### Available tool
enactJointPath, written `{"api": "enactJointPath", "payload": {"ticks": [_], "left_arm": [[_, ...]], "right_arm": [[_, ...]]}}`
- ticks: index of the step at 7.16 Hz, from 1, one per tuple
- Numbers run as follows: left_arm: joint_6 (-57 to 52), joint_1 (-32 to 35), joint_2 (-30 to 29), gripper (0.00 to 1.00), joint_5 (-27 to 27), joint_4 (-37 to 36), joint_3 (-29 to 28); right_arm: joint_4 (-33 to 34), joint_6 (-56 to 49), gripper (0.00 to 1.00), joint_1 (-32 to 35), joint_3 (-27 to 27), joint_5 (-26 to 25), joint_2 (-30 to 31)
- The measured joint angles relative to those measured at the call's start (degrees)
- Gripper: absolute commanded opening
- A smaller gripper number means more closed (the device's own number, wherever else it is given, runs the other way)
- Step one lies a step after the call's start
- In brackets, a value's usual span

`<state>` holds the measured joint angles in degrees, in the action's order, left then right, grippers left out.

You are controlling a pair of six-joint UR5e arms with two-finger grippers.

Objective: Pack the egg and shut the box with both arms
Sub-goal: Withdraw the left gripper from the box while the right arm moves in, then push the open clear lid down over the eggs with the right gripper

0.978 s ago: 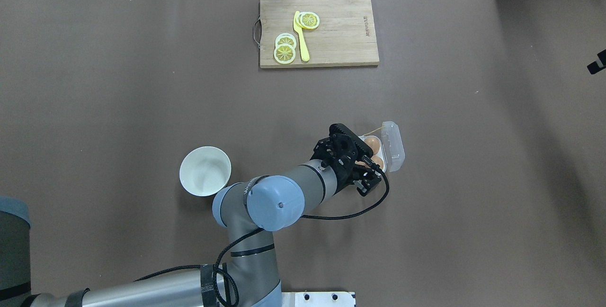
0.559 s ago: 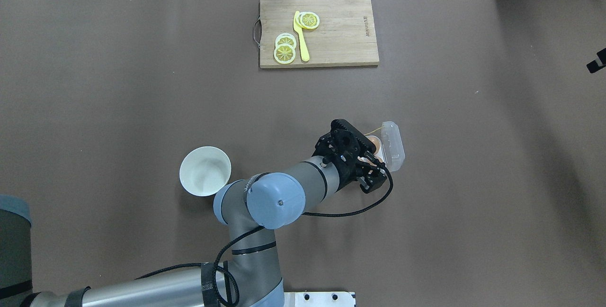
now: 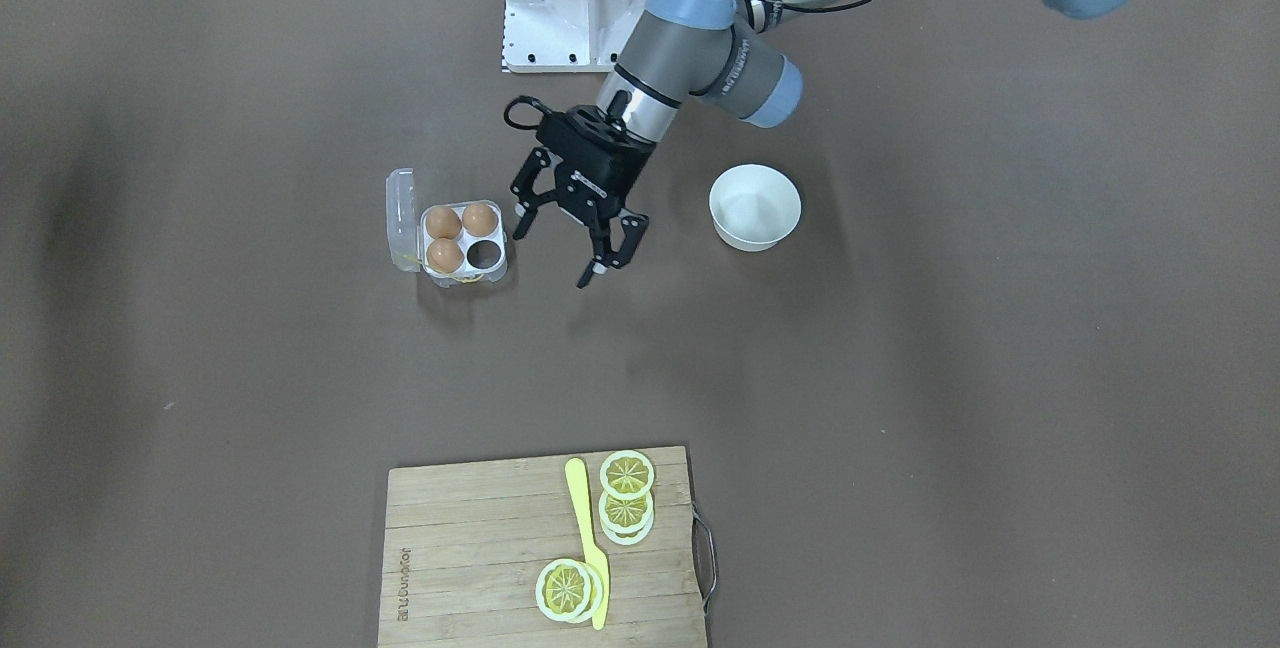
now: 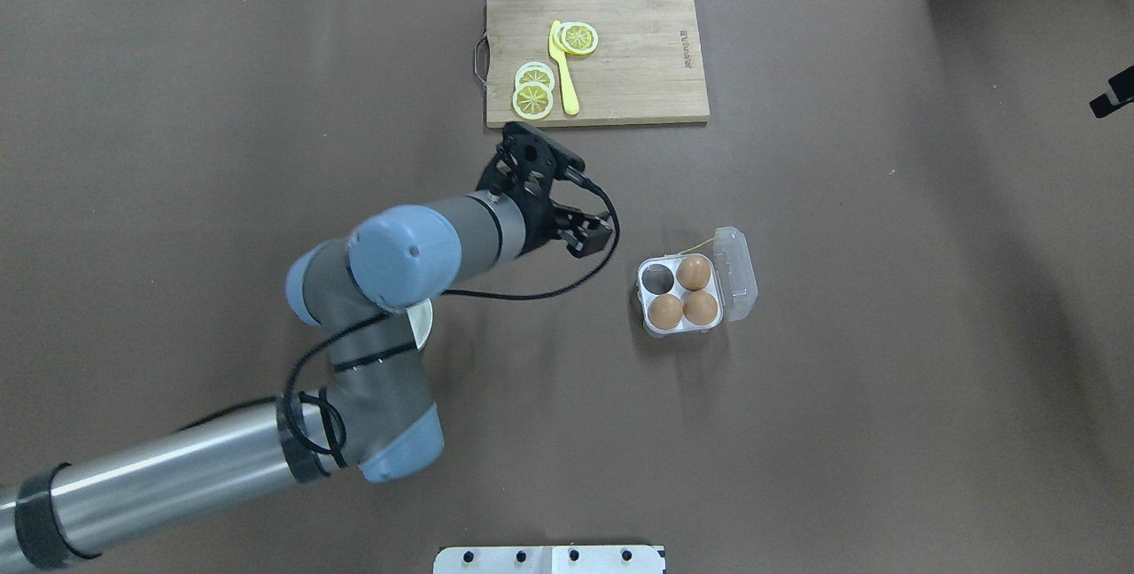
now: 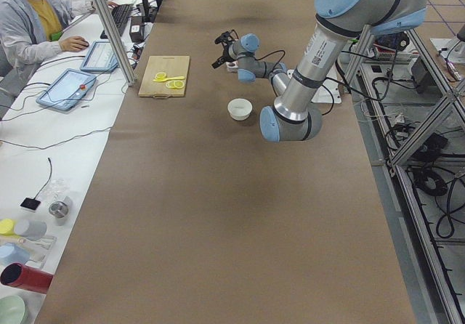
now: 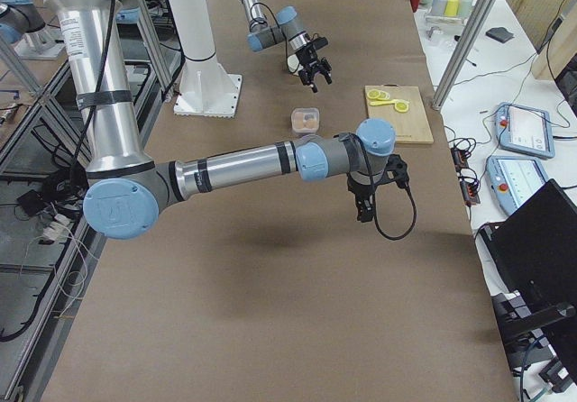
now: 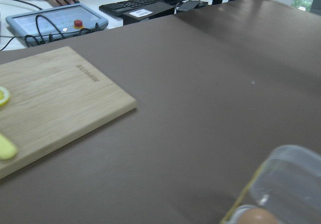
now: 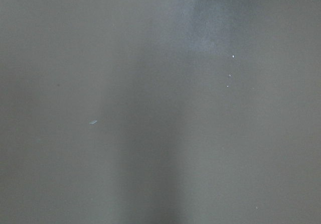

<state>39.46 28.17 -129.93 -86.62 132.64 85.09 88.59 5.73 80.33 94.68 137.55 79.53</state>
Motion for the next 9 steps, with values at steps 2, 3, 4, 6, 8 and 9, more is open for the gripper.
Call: {"api": "enactJointPath", "payload": {"ticks": [2, 3, 4, 6, 8, 9], "left_arm": [[0.78, 12.72, 5.91, 0.86, -17.24, -15.52, 7.18], [0.26, 19.40, 9.56, 0.91, -25.95, -18.51, 8.48], [-0.51, 25.20, 13.63, 0.90, -32.81, -19.59, 8.59], [-1.24, 32.65, 19.43, 0.91, -41.38, -20.23, 7.65], [-1.66, 39.76, 24.96, 0.97, -49.30, -19.88, 6.86], [-2.69, 42.58, 27.58, 0.97, -50.86, -19.68, 6.80]], "right_arm": [[-0.16, 2.71, 1.00, -2.42, 1.16, -0.10, -1.13], [-0.89, 5.66, 1.00, -4.85, 2.25, -0.25, -1.62], [-3.09, 11.26, 0.75, -8.23, 3.67, -1.19, -2.02], [-8.06, 26.36, 0.00, -17.61, 7.67, -5.36, -2.33], [-9.62, 37.66, 0.00, -26.32, 11.36, -8.14, -3.34], [-9.77, 42.17, 0.00, -29.98, 12.10, -9.52, -4.90]]}}
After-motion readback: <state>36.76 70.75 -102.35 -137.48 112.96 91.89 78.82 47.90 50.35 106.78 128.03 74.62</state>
